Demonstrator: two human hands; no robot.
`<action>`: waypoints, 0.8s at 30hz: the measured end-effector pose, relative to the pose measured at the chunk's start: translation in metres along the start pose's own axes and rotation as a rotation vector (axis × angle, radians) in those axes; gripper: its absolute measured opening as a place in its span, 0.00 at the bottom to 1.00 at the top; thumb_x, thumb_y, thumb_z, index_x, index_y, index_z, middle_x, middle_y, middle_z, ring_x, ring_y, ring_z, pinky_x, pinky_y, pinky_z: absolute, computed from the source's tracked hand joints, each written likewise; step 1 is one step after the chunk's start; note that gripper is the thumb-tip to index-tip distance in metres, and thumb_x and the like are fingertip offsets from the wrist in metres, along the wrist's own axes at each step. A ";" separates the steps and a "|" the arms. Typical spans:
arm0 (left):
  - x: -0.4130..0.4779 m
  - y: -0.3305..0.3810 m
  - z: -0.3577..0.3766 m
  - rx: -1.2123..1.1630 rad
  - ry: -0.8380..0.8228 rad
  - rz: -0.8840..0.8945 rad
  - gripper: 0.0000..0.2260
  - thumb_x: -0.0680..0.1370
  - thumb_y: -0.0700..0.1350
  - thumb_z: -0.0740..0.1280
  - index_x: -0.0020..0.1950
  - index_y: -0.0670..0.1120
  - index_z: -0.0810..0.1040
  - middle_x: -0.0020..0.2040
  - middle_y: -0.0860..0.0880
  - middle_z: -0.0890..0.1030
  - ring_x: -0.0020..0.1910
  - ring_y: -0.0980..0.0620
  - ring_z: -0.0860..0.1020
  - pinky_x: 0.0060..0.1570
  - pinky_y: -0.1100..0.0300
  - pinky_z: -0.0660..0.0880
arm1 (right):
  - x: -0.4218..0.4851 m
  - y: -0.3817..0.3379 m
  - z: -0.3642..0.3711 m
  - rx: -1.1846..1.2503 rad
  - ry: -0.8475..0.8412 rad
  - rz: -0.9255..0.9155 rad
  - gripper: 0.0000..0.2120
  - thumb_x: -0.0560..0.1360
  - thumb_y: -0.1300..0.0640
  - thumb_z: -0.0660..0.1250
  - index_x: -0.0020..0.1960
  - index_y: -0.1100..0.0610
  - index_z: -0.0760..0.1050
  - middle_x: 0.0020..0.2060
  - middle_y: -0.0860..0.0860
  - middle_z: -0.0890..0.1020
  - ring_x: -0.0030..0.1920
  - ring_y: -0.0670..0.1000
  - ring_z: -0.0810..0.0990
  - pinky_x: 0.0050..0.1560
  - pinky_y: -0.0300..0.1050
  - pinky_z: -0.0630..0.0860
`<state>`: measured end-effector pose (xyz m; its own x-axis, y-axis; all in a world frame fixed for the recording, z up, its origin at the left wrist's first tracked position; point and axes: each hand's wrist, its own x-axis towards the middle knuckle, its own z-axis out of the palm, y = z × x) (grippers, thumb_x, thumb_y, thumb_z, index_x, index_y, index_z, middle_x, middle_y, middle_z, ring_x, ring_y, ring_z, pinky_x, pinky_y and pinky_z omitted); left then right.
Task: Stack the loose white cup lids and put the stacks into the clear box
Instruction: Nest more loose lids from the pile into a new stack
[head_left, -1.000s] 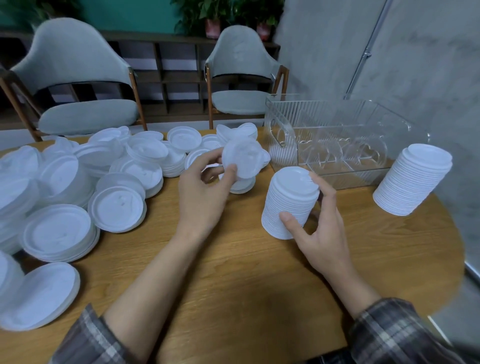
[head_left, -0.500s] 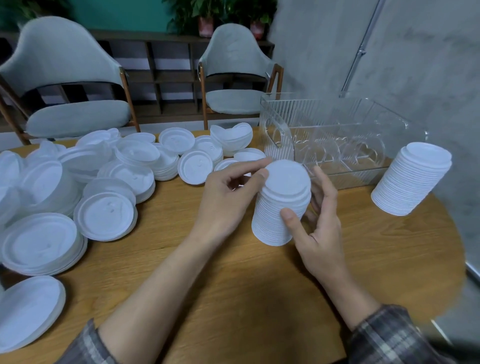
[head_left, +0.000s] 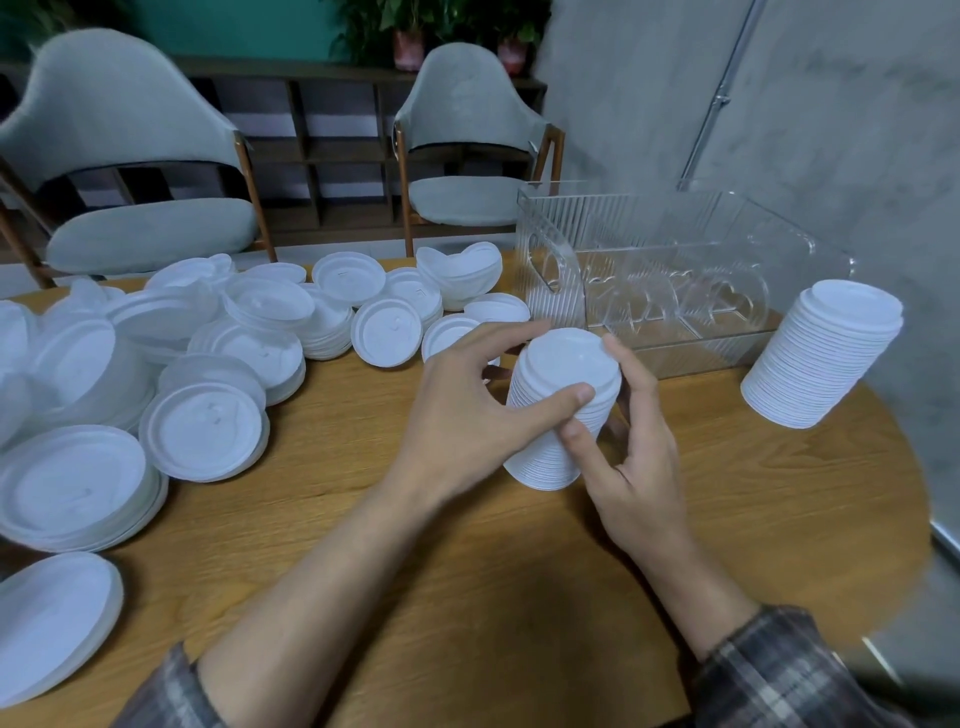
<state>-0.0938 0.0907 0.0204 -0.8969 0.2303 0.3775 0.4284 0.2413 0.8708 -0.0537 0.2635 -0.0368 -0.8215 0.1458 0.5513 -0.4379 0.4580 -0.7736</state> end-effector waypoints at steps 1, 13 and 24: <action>0.000 0.000 0.000 0.000 0.003 0.004 0.26 0.71 0.55 0.82 0.67 0.55 0.83 0.61 0.64 0.83 0.62 0.66 0.79 0.59 0.68 0.77 | 0.000 0.000 0.000 -0.003 -0.003 0.002 0.34 0.79 0.41 0.69 0.81 0.48 0.61 0.75 0.42 0.72 0.74 0.49 0.72 0.69 0.60 0.76; -0.003 -0.020 0.002 -0.127 -0.024 0.009 0.26 0.73 0.53 0.81 0.70 0.52 0.81 0.65 0.58 0.82 0.68 0.58 0.78 0.68 0.54 0.76 | 0.000 0.002 0.005 -0.045 -0.088 0.037 0.49 0.69 0.46 0.81 0.81 0.41 0.55 0.76 0.44 0.70 0.73 0.49 0.74 0.69 0.59 0.76; 0.002 -0.090 -0.023 0.679 0.016 0.140 0.14 0.79 0.39 0.72 0.64 0.46 0.83 0.58 0.50 0.85 0.60 0.48 0.80 0.58 0.52 0.78 | 0.002 0.003 0.003 -0.045 -0.120 0.035 0.51 0.68 0.48 0.83 0.81 0.44 0.54 0.77 0.41 0.66 0.76 0.49 0.69 0.71 0.61 0.73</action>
<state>-0.1371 0.0477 -0.0496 -0.8273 0.2898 0.4812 0.5095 0.7478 0.4256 -0.0576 0.2627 -0.0394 -0.8750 0.0575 0.4806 -0.3936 0.4934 -0.7756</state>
